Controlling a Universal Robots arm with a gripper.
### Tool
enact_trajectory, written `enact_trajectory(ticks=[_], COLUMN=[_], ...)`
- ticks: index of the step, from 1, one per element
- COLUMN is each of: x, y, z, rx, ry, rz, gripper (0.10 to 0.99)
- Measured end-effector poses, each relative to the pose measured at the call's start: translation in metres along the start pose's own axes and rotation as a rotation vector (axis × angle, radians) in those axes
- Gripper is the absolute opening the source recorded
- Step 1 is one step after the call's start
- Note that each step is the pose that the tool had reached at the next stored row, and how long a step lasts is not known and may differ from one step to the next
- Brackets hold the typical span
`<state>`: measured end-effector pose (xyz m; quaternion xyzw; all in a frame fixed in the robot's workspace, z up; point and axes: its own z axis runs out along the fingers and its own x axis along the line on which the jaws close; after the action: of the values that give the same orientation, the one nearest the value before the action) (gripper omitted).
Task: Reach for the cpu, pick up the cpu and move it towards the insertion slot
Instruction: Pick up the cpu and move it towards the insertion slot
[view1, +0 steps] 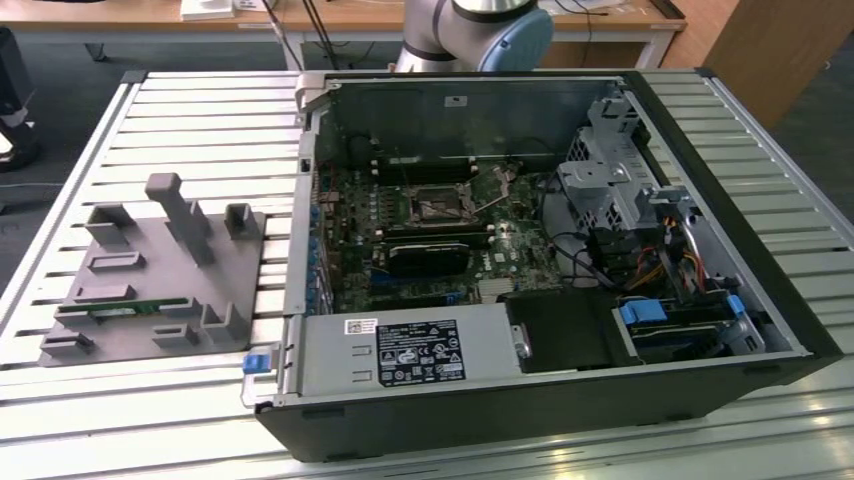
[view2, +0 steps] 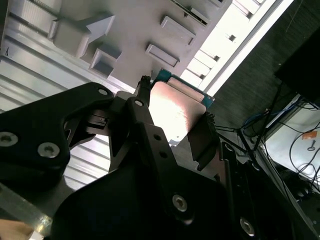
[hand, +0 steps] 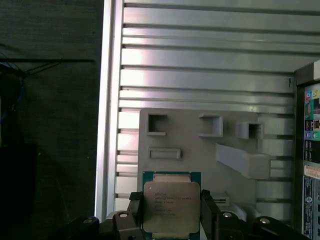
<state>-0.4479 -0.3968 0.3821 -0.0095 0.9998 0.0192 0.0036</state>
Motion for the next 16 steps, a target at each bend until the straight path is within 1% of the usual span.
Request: enact_trajectory(ticks=[4,5,7,11,14,16], x=[-0.0002,-0.0002,-0.0018,-0.0176,-0.0257,-0.0299], y=[0.0014,0.0017,0.0017,0.0014,0.0013,0.0013], z=[-0.0163,-0.0193,-0.0196,-0.0195,-0.0195,-0.0195], rx=[0.000,0.001,0.000,0.000,0.000,0.000], ry=[0.0000,0.0001,-0.0001,0.0000,0.0000,0.0001], rz=[0.000,0.000,0.000,0.000,0.000,0.000], gripper=[0.545,0.545,0.545,0.545,0.545,0.545])
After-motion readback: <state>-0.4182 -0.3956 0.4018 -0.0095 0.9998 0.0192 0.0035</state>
